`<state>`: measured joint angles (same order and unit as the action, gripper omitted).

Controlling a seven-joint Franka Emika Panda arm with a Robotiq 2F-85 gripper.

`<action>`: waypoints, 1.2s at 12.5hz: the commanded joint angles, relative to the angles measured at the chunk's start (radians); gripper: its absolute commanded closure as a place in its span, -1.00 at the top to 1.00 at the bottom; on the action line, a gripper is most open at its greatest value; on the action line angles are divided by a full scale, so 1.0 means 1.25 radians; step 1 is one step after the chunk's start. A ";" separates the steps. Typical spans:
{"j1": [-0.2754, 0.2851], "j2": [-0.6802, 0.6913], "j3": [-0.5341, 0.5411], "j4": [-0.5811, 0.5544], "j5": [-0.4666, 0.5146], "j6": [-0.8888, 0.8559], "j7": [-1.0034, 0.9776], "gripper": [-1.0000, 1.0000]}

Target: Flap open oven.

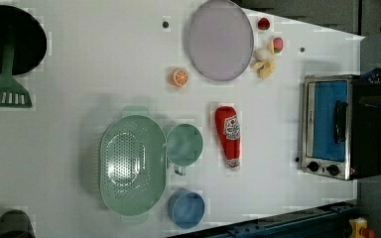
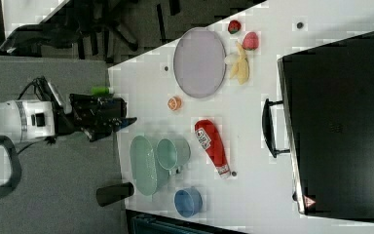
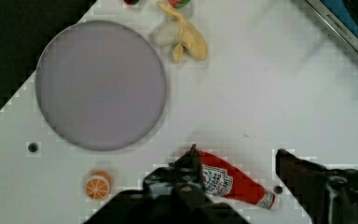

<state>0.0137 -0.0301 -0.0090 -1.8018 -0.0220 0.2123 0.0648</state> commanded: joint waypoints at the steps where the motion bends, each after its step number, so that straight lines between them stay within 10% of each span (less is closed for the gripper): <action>1: -0.020 -0.292 -0.020 -0.192 0.011 -0.107 0.037 0.59; 3: -0.020 -0.292 -0.020 -0.192 0.011 -0.107 0.037 0.99; 6: -0.020 -0.292 -0.020 -0.192 0.011 -0.107 0.037 1.00; 13: -0.031 -0.292 -0.028 -0.200 0.009 -0.107 0.036 -0.55; 15: -0.035 -0.289 -0.043 -0.210 0.004 -0.098 0.024 -0.65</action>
<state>-0.0206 -0.3750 -0.0408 -2.0762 -0.0182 0.0797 0.0759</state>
